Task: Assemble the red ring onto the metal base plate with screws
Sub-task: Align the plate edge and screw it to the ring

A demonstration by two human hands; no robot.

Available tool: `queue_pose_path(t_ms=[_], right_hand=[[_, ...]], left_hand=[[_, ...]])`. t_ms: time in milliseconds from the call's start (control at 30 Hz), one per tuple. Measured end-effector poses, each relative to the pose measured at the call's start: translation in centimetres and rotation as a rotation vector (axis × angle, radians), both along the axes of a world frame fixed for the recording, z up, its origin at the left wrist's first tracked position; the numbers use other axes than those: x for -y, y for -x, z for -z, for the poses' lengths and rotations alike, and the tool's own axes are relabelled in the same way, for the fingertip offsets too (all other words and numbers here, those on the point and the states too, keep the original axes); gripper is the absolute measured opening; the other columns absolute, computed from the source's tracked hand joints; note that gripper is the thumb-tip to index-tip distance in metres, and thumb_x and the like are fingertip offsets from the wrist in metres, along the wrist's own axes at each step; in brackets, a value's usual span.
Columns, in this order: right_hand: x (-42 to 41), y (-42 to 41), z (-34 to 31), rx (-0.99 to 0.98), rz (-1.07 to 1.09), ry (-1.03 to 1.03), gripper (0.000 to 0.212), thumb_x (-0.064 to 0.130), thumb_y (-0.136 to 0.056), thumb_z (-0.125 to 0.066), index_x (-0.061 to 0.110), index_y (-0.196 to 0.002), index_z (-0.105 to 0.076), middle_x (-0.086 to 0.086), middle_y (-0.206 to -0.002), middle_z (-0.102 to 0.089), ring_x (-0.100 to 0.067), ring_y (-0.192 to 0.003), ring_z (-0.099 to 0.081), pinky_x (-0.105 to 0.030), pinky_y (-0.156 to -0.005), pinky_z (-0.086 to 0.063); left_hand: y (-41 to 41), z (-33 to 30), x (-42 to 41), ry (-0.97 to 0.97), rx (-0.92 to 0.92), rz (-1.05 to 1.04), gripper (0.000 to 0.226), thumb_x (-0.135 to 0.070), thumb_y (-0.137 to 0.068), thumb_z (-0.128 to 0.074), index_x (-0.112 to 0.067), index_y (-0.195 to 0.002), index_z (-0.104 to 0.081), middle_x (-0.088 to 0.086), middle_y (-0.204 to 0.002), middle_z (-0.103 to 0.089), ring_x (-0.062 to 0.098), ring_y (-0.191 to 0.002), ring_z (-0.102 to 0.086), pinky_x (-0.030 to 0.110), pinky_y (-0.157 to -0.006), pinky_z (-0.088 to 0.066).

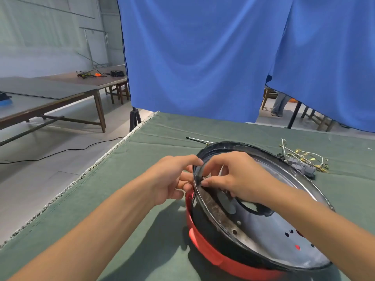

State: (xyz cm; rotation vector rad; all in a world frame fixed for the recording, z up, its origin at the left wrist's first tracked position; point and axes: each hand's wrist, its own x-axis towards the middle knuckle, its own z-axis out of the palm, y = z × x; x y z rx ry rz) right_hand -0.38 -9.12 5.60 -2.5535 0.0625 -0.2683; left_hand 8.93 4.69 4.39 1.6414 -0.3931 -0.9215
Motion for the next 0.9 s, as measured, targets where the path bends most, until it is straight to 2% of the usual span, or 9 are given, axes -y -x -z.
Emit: queue_pose_path(t_ms=[133, 200, 267, 300, 400, 500, 600, 733, 900], right_hand=[[-0.6, -0.8, 0.0, -0.006, -0.032, 0.041, 0.016, 0.022, -0.081, -0.072, 0.027, -0.07, -0.062, 0.029, -0.049, -0.055, 0.006, -0.047, -0.053, -0.008, -0.048, -0.036], [-0.4, -1.2, 0.1, -0.038, -0.005, -0.065, 0.014, 0.017, -0.082, -0.07, 0.022, -0.071, -0.063, 0.018, -0.049, -0.061, -0.001, -0.041, -0.055, -0.013, -0.046, -0.043], [-0.2, -1.4, 0.3, -0.074, 0.061, -0.183, 0.011, 0.014, -0.082, -0.068, 0.018, -0.073, -0.066, 0.003, -0.055, -0.067, -0.013, -0.047, -0.062, -0.025, -0.047, -0.051], [-0.1, -1.5, 0.4, -0.083, 0.087, -0.206, 0.01, 0.012, -0.082, -0.068, 0.016, -0.072, -0.066, 0.002, -0.055, -0.067, -0.013, -0.048, -0.063, -0.026, -0.047, -0.051], [0.2, -1.4, 0.9, -0.102, 0.098, -0.169, 0.014, 0.01, -0.079, -0.071, 0.018, -0.069, -0.066, 0.01, -0.051, -0.065, 0.002, -0.046, -0.059, -0.012, -0.044, -0.042], [0.5, -1.3, 1.5, -0.137, 0.107, -0.053, 0.013, 0.019, -0.077, -0.073, 0.023, -0.067, -0.066, 0.018, -0.051, -0.062, 0.007, -0.049, -0.055, -0.011, -0.049, -0.039], [0.6, -1.4, 1.9, -0.168, 0.118, -0.021, 0.013, 0.021, -0.079, -0.071, 0.024, -0.067, -0.065, 0.023, -0.047, -0.057, 0.008, -0.048, -0.052, -0.01, -0.047, -0.038], [0.7, -1.7, 1.5, -0.194, 0.136, 0.013, 0.012, 0.02, -0.077, -0.069, 0.022, -0.065, -0.065, 0.013, -0.056, -0.066, 0.002, -0.055, -0.059, -0.022, -0.059, -0.048], [0.2, -2.5, 1.8, -0.166, 0.111, -0.078, 0.013, 0.018, -0.082, -0.066, 0.022, -0.071, -0.063, 0.008, -0.064, -0.067, -0.003, -0.06, -0.059, -0.022, -0.059, -0.046]], left_hand=[[0.0, 0.0, -0.1, -0.005, 0.069, -0.043, 0.016, -0.027, -0.076, -0.06, -0.011, -0.078, -0.059, 0.004, -0.051, -0.056, 0.013, -0.033, -0.04, 0.014, -0.038, -0.023], [-0.1, 0.1, -0.3, -0.01, 0.169, -0.105, 0.019, -0.026, -0.078, -0.06, -0.008, -0.074, -0.059, 0.002, -0.048, -0.055, 0.015, -0.032, -0.04, 0.015, -0.038, -0.023], [-0.3, 0.6, -0.7, -0.045, 0.327, -0.171, 0.025, -0.023, -0.082, -0.061, 0.001, -0.074, -0.061, 0.001, -0.047, -0.051, 0.016, -0.032, -0.04, 0.016, -0.037, -0.023], [-0.4, 0.9, -0.8, -0.079, 0.411, -0.185, 0.029, -0.023, -0.083, -0.061, 0.005, -0.074, -0.062, 0.002, -0.047, -0.048, 0.016, -0.032, -0.04, 0.015, -0.037, -0.024], [-0.2, 2.1, -1.4, -0.194, 0.65, -0.187, 0.037, -0.023, -0.084, -0.06, -0.001, -0.056, -0.055, 0.002, -0.038, -0.038, 0.016, -0.03, -0.036, 0.015, -0.036, -0.026], [0.2, 3.3, -1.6, -0.214, 0.789, -0.177, 0.044, -0.026, -0.083, -0.06, -0.005, -0.049, -0.043, 0.006, -0.042, -0.031, 0.02, -0.043, -0.034, 0.026, -0.047, -0.032], [-0.1, 3.8, -1.6, -0.165, 0.722, -0.166, 0.038, -0.024, -0.083, -0.06, -0.003, -0.053, -0.05, 0.004, -0.039, -0.038, 0.017, -0.034, -0.038, 0.021, -0.042, -0.033], [-0.3, 3.9, -1.4, -0.115, 0.566, -0.132, 0.02, -0.016, -0.085, -0.058, -0.003, -0.07, -0.062, 0.002, -0.048, -0.051, 0.012, -0.028, -0.048, 0.019, -0.033, -0.036], [-0.2, 3.7, -1.5, -0.124, 0.468, -0.124, 0.025, -0.024, -0.089, -0.055, -0.01, -0.069, -0.059, -0.006, -0.037, -0.048, 0.016, -0.028, -0.05, 0.019, -0.033, -0.037]])
